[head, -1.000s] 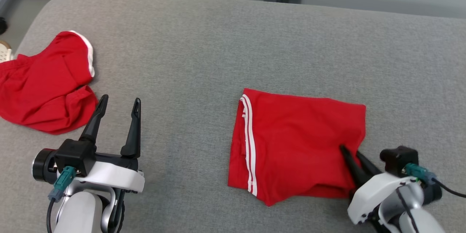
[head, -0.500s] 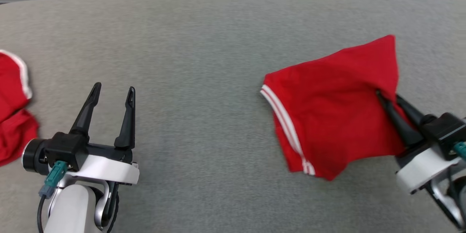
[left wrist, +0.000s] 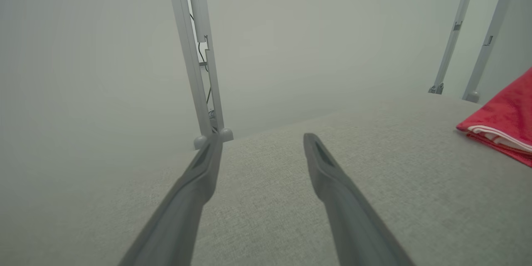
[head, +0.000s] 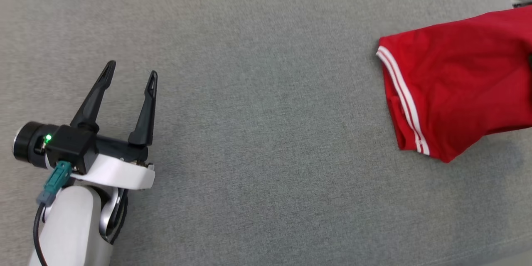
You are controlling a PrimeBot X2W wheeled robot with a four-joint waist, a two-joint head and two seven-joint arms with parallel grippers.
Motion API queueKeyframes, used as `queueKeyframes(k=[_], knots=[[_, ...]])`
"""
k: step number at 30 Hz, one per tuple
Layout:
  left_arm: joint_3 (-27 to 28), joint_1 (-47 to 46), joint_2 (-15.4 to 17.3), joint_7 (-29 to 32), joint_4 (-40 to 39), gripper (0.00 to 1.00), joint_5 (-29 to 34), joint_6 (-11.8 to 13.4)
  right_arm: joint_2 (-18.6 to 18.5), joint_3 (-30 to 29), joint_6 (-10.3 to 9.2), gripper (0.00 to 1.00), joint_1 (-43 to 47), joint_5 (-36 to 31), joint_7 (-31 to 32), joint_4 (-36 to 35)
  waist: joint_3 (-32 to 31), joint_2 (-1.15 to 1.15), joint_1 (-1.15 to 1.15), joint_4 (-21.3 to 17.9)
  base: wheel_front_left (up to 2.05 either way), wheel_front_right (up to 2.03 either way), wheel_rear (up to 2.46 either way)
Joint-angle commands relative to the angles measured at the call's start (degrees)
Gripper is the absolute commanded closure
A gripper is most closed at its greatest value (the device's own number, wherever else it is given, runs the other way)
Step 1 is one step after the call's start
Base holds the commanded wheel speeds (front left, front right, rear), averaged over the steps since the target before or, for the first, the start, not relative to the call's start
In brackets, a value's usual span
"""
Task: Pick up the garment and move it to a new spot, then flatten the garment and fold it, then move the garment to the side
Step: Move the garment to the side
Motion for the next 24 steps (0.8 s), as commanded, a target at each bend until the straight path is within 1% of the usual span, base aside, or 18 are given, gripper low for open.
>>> queueKeyframes(k=[1,8,9,10,11,12,14,15,17,21,24], knots=[[-0.32,-1.57,0.82,0.38,-0.66,0.00,0.31,-0.25,-0.49,-0.21,-0.02,1.00,-2.54,-1.85,-1.59,2.85,2.69,0.00,0.00,-1.58,0.00,0.00,0.00],[-1.91,-3.80,2.08,1.29,-2.53,0.00,0.20,-0.70,0.54,-1.51,-0.02,1.00,-8.10,-9.30,-4.51,12.69,6.14,0.00,0.00,-1.92,0.00,0.00,0.00],[-2.20,-3.81,2.27,1.40,-2.67,0.00,0.11,-0.74,1.47,-2.99,-0.02,0.84,-8.82,-10.55,-5.47,14.62,6.60,0.00,0.00,-2.01,0.00,0.00,0.00],[-2.28,-3.84,2.38,1.45,-2.67,0.00,0.06,-0.76,2.19,-4.16,-0.03,0.58,-9.10,-10.75,-5.97,15.35,6.72,0.00,0.00,-2.10,0.00,0.00,0.00],[-2.33,-3.85,2.47,1.46,-2.66,0.00,0.00,-0.77,2.82,-5.75,-0.03,0.51,-9.12,-11.25,-6.11,16.42,6.80,0.00,0.00,-2.18,0.00,0.00,0.00],[-2.38,-3.84,2.57,1.46,-2.59,0.00,-0.07,-0.73,3.61,-7.32,-0.03,0.00,-9.08,-11.51,-6.70,16.74,6.84,0.00,0.00,-2.26,0.00,0.00,0.00],[-2.34,-3.69,2.88,1.39,-2.44,0.00,-0.29,-0.73,5.47,-10.01,-0.02,0.00,-8.72,-12.22,-7.97,17.22,6.70,0.00,0.00,-2.48,0.00,0.00,0.00],[-2.34,-3.69,2.88,1.39,-2.44,0.00,-0.29,-0.73,5.47,-10.01,-0.02,0.00,-8.72,-12.22,-7.97,17.22,6.70,0.00,0.00,-2.48,0.00,0.00,0.00],[-2.18,-3.39,3.10,1.33,-2.25,0.00,-0.49,-0.56,7.40,-12.98,-0.02,0.00,-7.85,-12.90,-8.99,16.98,6.41,0.00,0.00,-2.84,0.00,0.00,0.00],[-2.06,-3.00,3.34,1.27,-1.81,0.00,-0.81,-0.27,12.15,-18.06,-0.02,0.00,-6.41,-13.00,-10.64,13.65,5.40,0.00,0.00,-3.19,0.00,0.00,0.00],[-1.80,-2.62,3.41,1.11,-1.44,0.00,-1.16,0.23,16.74,-18.88,-0.02,0.00,-5.07,-9.95,-11.77,9.20,4.41,0.00,0.00,-2.89,0.00,0.00,0.00]])
